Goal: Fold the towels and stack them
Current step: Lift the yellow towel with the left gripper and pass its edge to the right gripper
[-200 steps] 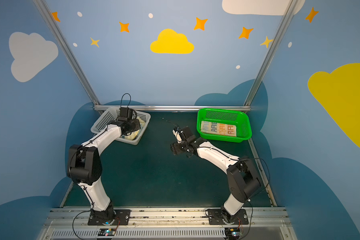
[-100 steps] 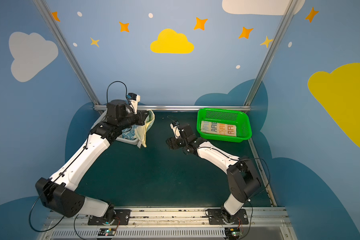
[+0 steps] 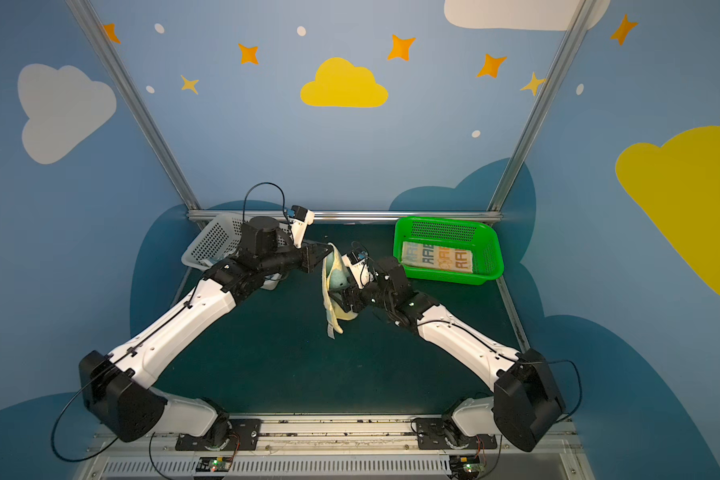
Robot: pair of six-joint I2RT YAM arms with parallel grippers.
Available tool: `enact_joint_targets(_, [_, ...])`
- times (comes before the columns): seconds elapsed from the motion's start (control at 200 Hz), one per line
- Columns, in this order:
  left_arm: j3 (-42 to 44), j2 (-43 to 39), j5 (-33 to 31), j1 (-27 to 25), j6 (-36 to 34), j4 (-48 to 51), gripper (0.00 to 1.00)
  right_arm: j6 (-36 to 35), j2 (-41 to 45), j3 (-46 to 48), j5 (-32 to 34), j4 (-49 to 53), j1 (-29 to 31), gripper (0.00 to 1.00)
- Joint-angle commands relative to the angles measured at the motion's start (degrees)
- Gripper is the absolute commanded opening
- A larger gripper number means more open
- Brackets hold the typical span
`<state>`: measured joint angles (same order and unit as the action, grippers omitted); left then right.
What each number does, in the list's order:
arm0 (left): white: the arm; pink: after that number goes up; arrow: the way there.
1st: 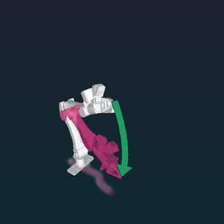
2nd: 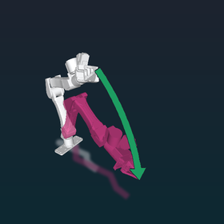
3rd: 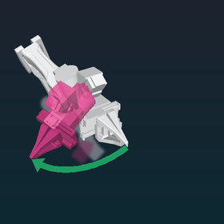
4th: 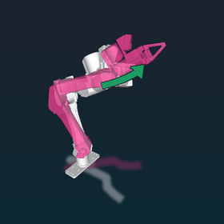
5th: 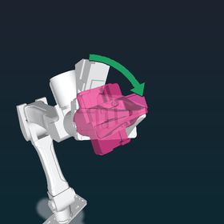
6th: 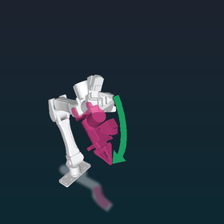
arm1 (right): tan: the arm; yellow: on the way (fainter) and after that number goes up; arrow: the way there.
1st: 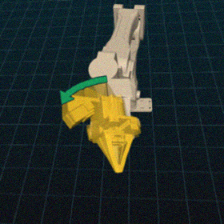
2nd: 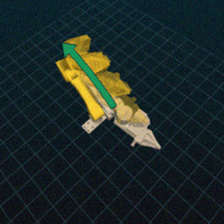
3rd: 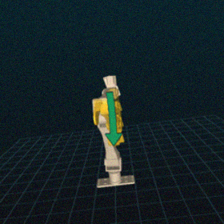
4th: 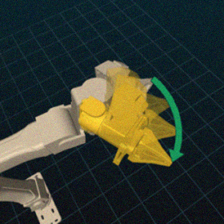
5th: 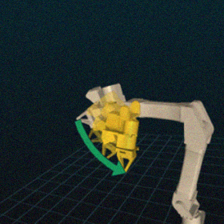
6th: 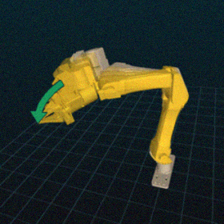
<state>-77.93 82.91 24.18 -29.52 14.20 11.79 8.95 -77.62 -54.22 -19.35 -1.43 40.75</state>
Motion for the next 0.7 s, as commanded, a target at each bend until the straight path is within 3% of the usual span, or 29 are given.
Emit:
enact_joint_targets(0.0, [0.3, 0.5, 0.4, -0.7, 2.2, -3.5, 0.04, 0.2, 1.8, 2.8, -1.7, -0.1, 0.5, 0.75])
enact_joint_targets(0.26, [0.8, 4.0, 0.6, -1.0, 5.0, -5.6, 0.04, 2.6, 0.1, 5.0, 2.7, 0.8, 1.1, 0.70])
enact_joint_targets(0.496, [0.3, 5.6, -0.3, -1.2, 5.5, -5.5, 0.04, 5.6, -7.2, 3.1, 1.4, -4.9, 1.5, 0.60])
enact_joint_targets(0.696, [0.1, 5.5, -0.9, -1.2, 5.1, -4.9, 0.04, 7.6, -12.9, -0.2, -0.4, -7.1, 1.9, 0.57])
